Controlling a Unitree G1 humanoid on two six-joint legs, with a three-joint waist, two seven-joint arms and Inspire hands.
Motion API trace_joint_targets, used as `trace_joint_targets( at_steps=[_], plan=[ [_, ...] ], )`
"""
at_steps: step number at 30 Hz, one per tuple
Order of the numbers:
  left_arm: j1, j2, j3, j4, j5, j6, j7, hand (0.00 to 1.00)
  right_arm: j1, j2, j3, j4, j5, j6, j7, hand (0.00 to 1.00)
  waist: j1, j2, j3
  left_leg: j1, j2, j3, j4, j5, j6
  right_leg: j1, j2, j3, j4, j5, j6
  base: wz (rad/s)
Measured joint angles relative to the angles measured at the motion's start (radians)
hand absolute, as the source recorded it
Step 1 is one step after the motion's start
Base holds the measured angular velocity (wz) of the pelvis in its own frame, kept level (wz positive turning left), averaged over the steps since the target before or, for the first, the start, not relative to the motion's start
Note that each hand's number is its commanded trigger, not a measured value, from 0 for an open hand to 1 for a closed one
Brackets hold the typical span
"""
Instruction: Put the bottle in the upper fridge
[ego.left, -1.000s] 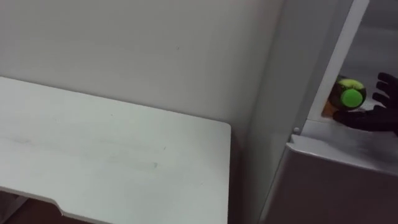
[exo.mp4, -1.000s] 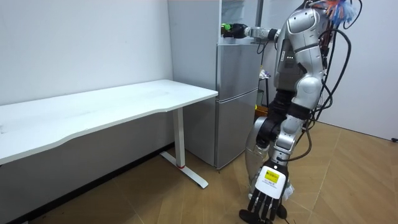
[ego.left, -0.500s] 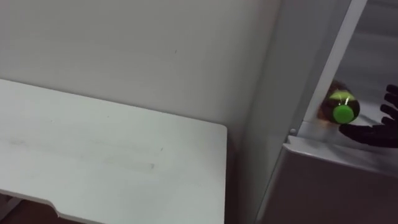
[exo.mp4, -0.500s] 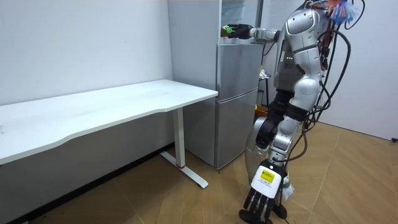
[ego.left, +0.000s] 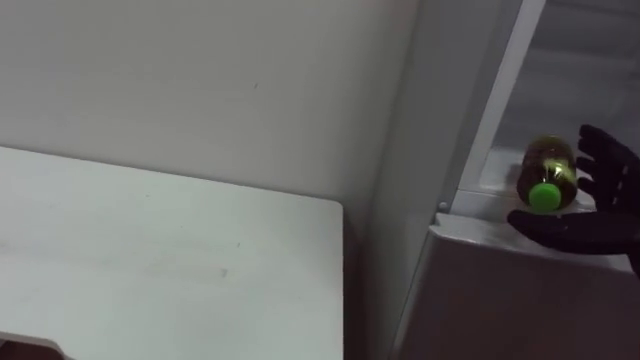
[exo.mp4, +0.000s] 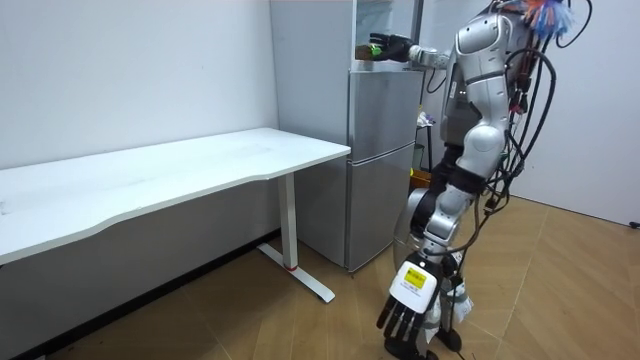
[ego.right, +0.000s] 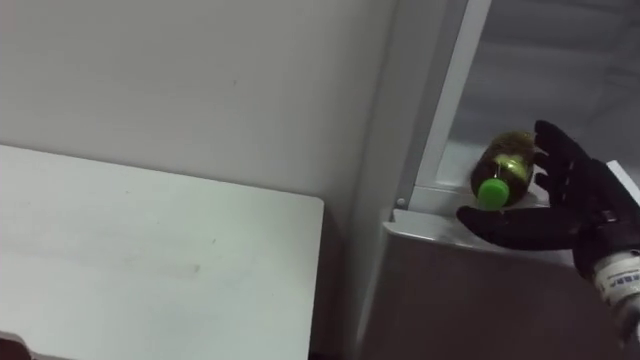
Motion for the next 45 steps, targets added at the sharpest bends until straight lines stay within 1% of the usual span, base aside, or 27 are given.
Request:
trace_joint_targets(
  at_steps=[3,5,7,8,10,14,15,16,18,21,23,28,29,30,31,32,33,37,39,40,41,42,44,45],
  plan=[
    [-0.007,-0.006,0.001,0.006,0.002,0.0,0.009,0.0,0.057,0.006,-0.041,-0.104,-0.012,0.0,0.002,0.0,0.001,0.01,-0.0013,-0.004,0.0,0.006,0.0,0.0,0.002,-0.004,0.0,0.001,-0.012,0.002,0.002,-0.03],
    [-0.009,-0.016,0.004,0.008,0.001,0.001,0.016,0.0,0.074,0.015,-0.066,-0.144,-0.012,0.0,0.006,0.0,-0.003,0.017,-0.0013,-0.004,-0.001,0.01,-0.001,0.0,0.003,-0.004,-0.001,0.001,-0.015,0.004,0.005,-0.02],
    [-0.015,-0.029,0.004,0.008,0.001,0.001,0.029,0.0,0.101,0.039,-0.106,-0.175,-0.012,-0.01,0.008,0.0,-0.005,0.023,-0.0003,0.0,-0.001,0.013,-0.006,-0.002,0.005,-0.002,-0.001,0.002,-0.015,0.004,0.006,0.0],
    [-0.016,-0.032,0.004,0.009,0.001,0.001,0.031,0.0,0.105,0.046,-0.112,-0.177,-0.011,-0.013,0.008,0.0,-0.008,0.024,-0.0002,0.0,-0.001,0.013,-0.007,-0.002,0.005,-0.001,-0.001,0.002,-0.014,0.005,0.006,0.0],
    [-0.02,-0.043,0.004,0.018,0.001,0.0,0.039,0.0,0.116,0.075,-0.122,-0.177,-0.011,-0.019,0.008,0.0,-0.021,0.03,-0.0007,0.004,-0.001,0.015,-0.012,-0.003,0.004,0.0,0.0,0.004,-0.013,0.005,0.006,-0.02],
    [-0.029,-0.051,0.004,0.022,0.001,-0.002,0.041,0.0,0.156,0.095,-0.127,-0.177,-0.011,-0.021,0.009,0.0,-0.025,0.045,-0.0013,0.005,0.0,0.018,-0.017,-0.004,0.002,0.0,0.001,0.006,-0.01,0.005,0.006,-0.04],
    [-0.031,-0.053,0.004,0.023,0.001,-0.002,0.041,0.0,0.157,0.102,-0.127,-0.178,-0.012,-0.021,0.009,0.0,-0.026,0.051,-0.0006,0.006,0.001,0.023,-0.017,-0.004,0.002,0.0,0.001,0.013,-0.009,0.005,0.006,-0.18],
    [-0.033,-0.056,0.005,0.023,0.001,-0.002,0.042,0.0,0.157,0.108,-0.128,-0.18,-0.011,-0.021,0.009,0.0,-0.024,0.055,-0.0017,0.009,0.002,0.034,-0.021,-0.004,0.002,-0.001,0.002,0.026,-0.005,0.006,0.006,-0.21],
    [-0.032,-0.062,0.007,0.025,0.001,-0.004,0.044,0.0,0.157,0.119,-0.129,-0.183,-0.012,-0.021,0.011,0.0,-0.024,0.062,0.003,0.014,0.002,0.038,-0.024,-0.004,0.002,-0.002,0.001,0.027,0.004,0.006,0.006,-0.13],
    [-0.033,-0.065,0.009,0.026,0.001,-0.005,0.045,0.0,0.162,0.134,-0.143,-0.183,-0.02,-0.021,0.015,0.0,-0.031,0.062,0.0056,0.02,0.002,0.041,-0.024,-0.005,0.003,0.0,0.0,0.028,0.003,0.005,0.007,-0.03],
    [-0.033,-0.065,0.009,0.032,0.001,-0.011,0.045,0.0,0.169,0.145,-0.157,-0.183,-0.02,-0.022,0.016,0.0,-0.031,0.057,0.0051,0.021,0.002,0.041,-0.024,-0.005,0.003,-0.002,0.0,0.029,0.002,0.005,0.007,0.0],
    [-0.036,-0.067,0.009,0.045,0.0,-0.017,0.042,0.0,0.176,0.148,-0.161,-0.183,-0.043,-0.027,0.007,0.0,-0.044,0.044,0.0041,0.021,0.002,0.041,-0.016,-0.005,0.003,-0.002,0.001,0.035,-0.012,0.003,0.006,0.0],
    [-0.037,-0.067,0.009,0.045,0.0,-0.019,0.041,0.0,0.176,0.148,-0.162,-0.184,-0.046,-0.031,0.004,0.0,-0.044,0.046,0.0034,0.021,0.002,0.043,-0.016,-0.005,0.003,-0.003,0.002,0.039,-0.012,0.003,0.006,-0.05],
    [-0.038,-0.067,0.008,0.045,-0.001,-0.024,0.039,0.0,0.176,0.148,-0.164,-0.193,-0.046,-0.032,-0.003,0.0,-0.045,0.041,0.006,0.02,0.002,0.045,-0.016,-0.004,0.003,-0.005,0.004,0.047,-0.012,0.004,0.007,-0.09],
    [-0.038,-0.067,0.007,0.045,-0.003,-0.03,0.035,0.0,0.176,0.149,-0.169,-0.212,-0.043,-0.033,-0.007,0.0,-0.046,0.046,0.0003,0.02,0.002,0.046,-0.016,-0.005,0.004,-0.008,0.005,0.054,-0.012,0.005,0.007,-0.09],
    [-0.038,-0.067,0.006,0.045,-0.013,-0.035,0.035,0.0,0.176,0.149,-0.171,-0.222,-0.039,-0.035,-0.009,0.0,-0.046,0.046,0.0003,0.02,0.002,0.047,-0.017,-0.005,0.004,-0.009,0.005,0.055,-0.012,0.005,0.008,-0.07],
    [-0.038,-0.067,0.005,0.045,-0.026,-0.042,0.035,0.0,0.176,0.149,-0.172,-0.241,-0.026,-0.041,-0.013,0.0,-0.049,0.049,0.0027,0.02,0.002,0.047,-0.017,-0.005,0.004,-0.009,0.005,0.055,-0.013,0.005,0.008,-0.04],
    [-0.042,-0.067,0.005,0.045,-0.037,-0.053,0.034,0.0,0.18,0.166,-0.203,-0.321,0.109,-0.067,0.007,0.0,-0.049,0.053,0.0008,0.02,0.002,0.047,-0.016,-0.009,0.003,-0.009,0.005,0.053,-0.013,0.005,0.008,-0.01],
    [-0.043,-0.066,0.005,0.045,-0.037,-0.062,0.034,0.0,0.18,0.189,-0.213,-0.35,0.174,-0.085,0.022,0.0,-0.05,0.058,-0.0015,0.021,0.002,0.047,-0.015,-0.01,0.004,-0.008,0.005,0.053,-0.011,0.006,0.008,0.0],
    [-0.044,-0.067,0.003,0.045,-0.034,-0.067,0.034,0.0,0.18,0.204,-0.214,-0.359,0.215,-0.103,0.031,0.0,-0.049,0.063,-0.0013,0.021,0.003,0.047,-0.016,-0.011,0.004,-0.007,0.006,0.054,-0.009,0.007,0.009,0.0],
    [-0.046,-0.067,0.003,0.045,-0.032,-0.069,0.034,0.0,0.18,0.211,-0.214,-0.36,0.236,-0.112,0.038,0.0,-0.049,0.065,-0.001,0.021,0.003,0.047,-0.017,-0.011,0.004,-0.007,0.006,0.054,-0.009,0.008,0.009,0.0],
    [-0.047,-0.067,0.003,0.045,-0.026,-0.072,0.034,0.0,0.182,0.229,-0.214,-0.367,0.277,-0.119,0.044,0.0,-0.049,0.071,-0.0011,0.02,0.004,0.047,-0.018,-0.013,0.004,-0.008,0.006,0.054,-0.008,0.008,0.009,0.0],
    [-0.046,-0.067,0.002,0.049,-0.017,-0.079,0.034,0.0,0.2,0.237,-0.214,-0.379,0.328,-0.127,0.06,0.0,-0.047,0.081,-0.0012,0.02,0.004,0.047,-0.017,-0.015,0.004,-0.008,0.006,0.054,-0.006,0.008,0.009,-0.02],
    [-0.047,-0.067,0.002,0.058,-0.015,-0.084,0.034,0.0,0.217,0.248,-0.214,-0.392,0.355,-0.133,0.069,0.0,-0.045,0.091,-0.0009,0.02,0.004,0.047,-0.017,-0.016,0.004,-0.009,0.005,0.056,0.001,0.008,0.009,-0.04]
  ],
)
